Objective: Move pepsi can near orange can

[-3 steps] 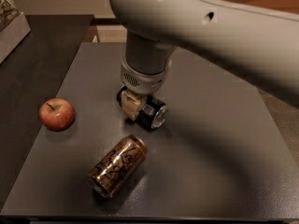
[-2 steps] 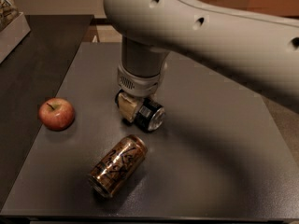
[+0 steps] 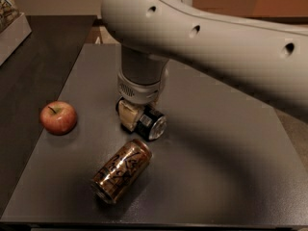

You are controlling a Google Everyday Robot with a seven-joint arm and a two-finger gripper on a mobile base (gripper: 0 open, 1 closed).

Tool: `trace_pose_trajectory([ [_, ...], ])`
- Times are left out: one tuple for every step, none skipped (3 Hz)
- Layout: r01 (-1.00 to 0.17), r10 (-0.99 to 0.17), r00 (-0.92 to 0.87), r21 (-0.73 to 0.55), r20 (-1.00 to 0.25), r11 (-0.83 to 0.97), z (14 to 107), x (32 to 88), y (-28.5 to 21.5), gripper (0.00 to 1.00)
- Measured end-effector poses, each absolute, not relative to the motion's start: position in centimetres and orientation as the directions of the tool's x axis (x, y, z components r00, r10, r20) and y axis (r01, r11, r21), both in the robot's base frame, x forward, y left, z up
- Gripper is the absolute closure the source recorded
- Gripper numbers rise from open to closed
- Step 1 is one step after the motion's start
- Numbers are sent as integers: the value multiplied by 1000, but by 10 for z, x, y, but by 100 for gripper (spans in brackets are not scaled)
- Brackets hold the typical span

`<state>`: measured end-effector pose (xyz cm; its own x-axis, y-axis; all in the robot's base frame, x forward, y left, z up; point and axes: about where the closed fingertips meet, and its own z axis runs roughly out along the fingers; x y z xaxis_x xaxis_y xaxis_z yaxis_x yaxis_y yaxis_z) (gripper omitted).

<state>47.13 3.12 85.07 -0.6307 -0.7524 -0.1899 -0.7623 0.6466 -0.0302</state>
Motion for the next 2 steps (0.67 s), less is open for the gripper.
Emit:
trace_pose_trajectory([
  [-762, -752, -630, -33, -193, 647, 852, 471, 31, 13],
  [-762, -752, -630, -35, -195, 647, 854, 470, 31, 0],
])
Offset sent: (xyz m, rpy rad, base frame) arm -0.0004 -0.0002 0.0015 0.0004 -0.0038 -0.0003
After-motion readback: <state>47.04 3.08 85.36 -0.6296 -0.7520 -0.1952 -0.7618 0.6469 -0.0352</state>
